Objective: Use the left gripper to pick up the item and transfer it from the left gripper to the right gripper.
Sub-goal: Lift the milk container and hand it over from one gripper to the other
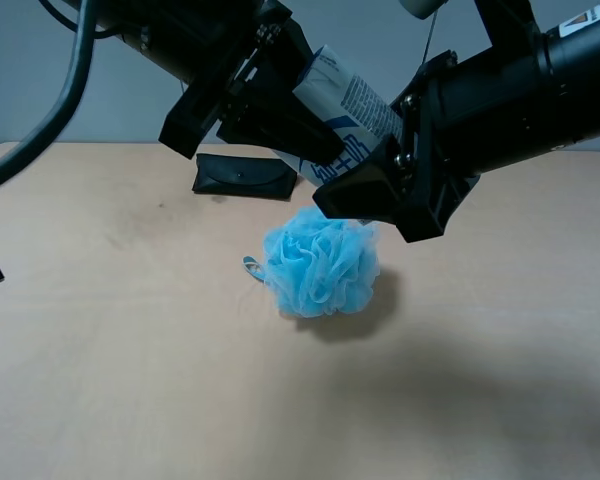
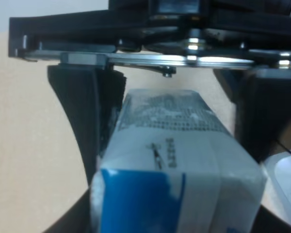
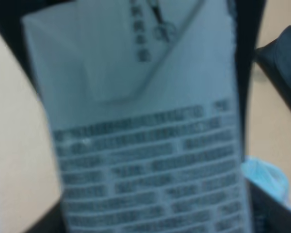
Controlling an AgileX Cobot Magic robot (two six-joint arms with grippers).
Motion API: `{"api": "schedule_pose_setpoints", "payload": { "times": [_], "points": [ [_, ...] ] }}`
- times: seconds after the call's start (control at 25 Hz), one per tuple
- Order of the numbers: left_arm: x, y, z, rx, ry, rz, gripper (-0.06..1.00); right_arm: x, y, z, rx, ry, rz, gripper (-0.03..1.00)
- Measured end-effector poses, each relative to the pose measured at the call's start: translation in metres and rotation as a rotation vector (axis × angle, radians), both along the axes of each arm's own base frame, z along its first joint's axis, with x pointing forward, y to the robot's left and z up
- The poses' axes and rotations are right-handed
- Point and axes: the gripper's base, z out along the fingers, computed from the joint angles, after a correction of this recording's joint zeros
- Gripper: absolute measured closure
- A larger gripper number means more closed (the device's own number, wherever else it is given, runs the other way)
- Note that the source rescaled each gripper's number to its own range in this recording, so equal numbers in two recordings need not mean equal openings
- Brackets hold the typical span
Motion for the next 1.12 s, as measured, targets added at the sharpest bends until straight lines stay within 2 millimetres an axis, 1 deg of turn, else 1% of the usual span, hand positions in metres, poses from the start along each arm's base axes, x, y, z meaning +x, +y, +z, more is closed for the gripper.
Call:
{"api": "schedule_pose_setpoints", "payload": {
  "times": [0.08, 0.12, 0.44, 0.64, 0.68, 0.72, 0.76, 0.8, 0.88, 0.92, 0.96, 1.0, 1.12],
  "points": [
    [-0.001, 0.0, 0.0, 0.001, 0.008, -0.007, 0.94, 0.0, 0.0, 0.0, -0.002, -0.001, 0.002, 0.9],
    [-0.001, 0.0, 0.0, 0.001, 0.01, -0.007, 0.94, 0.0, 0.0, 0.0, -0.004, -0.004, 0.005, 0.92],
    [-0.001, -0.001, -0.001, 0.004, 0.017, -0.003, 0.94, -0.001, 0.0, -0.001, -0.013, -0.005, 0.013, 0.92],
    [0.001, -0.001, -0.002, 0.029, 0.081, 0.067, 0.94, -0.001, -0.001, -0.001, -0.018, -0.006, 0.014, 0.92],
    [0.001, -0.002, -0.002, 0.034, 0.095, 0.079, 0.92, 0.0, -0.001, -0.001, -0.019, -0.006, 0.013, 0.92],
    [0.002, -0.002, -0.002, 0.037, 0.107, 0.099, 0.84, 0.0, -0.001, -0.001, -0.019, -0.003, 0.009, 0.92],
    [0.004, -0.003, -0.002, 0.029, 0.12, 0.126, 0.7, 0.0, -0.001, -0.001, -0.018, 0.002, 0.006, 0.96],
    [0.005, -0.003, -0.001, 0.023, 0.121, 0.143, 0.52, -0.001, -0.001, -0.001, -0.021, 0.005, 0.008, 0.97],
    [0.008, -0.004, 0.0, 0.014, 0.119, 0.182, 0.23, -0.001, -0.001, -0.002, -0.025, 0.011, 0.012, 0.97],
    [0.009, -0.004, 0.0, 0.01, 0.117, 0.195, 0.13, -0.001, -0.001, -0.002, -0.026, 0.011, 0.012, 0.97],
    [0.01, -0.004, 0.0, 0.009, 0.117, 0.203, 0.06, -0.001, -0.001, -0.002, -0.027, 0.01, 0.012, 0.97],
    [0.01, -0.004, 0.0, 0.009, 0.116, 0.205, 0.03, -0.001, -0.001, -0.002, -0.027, 0.01, 0.012, 0.97],
    [0.01, -0.004, 0.0, 0.006, 0.116, 0.208, -0.02, -0.001, -0.001, -0.002, -0.027, 0.011, 0.012, 0.97]
  ]
}}
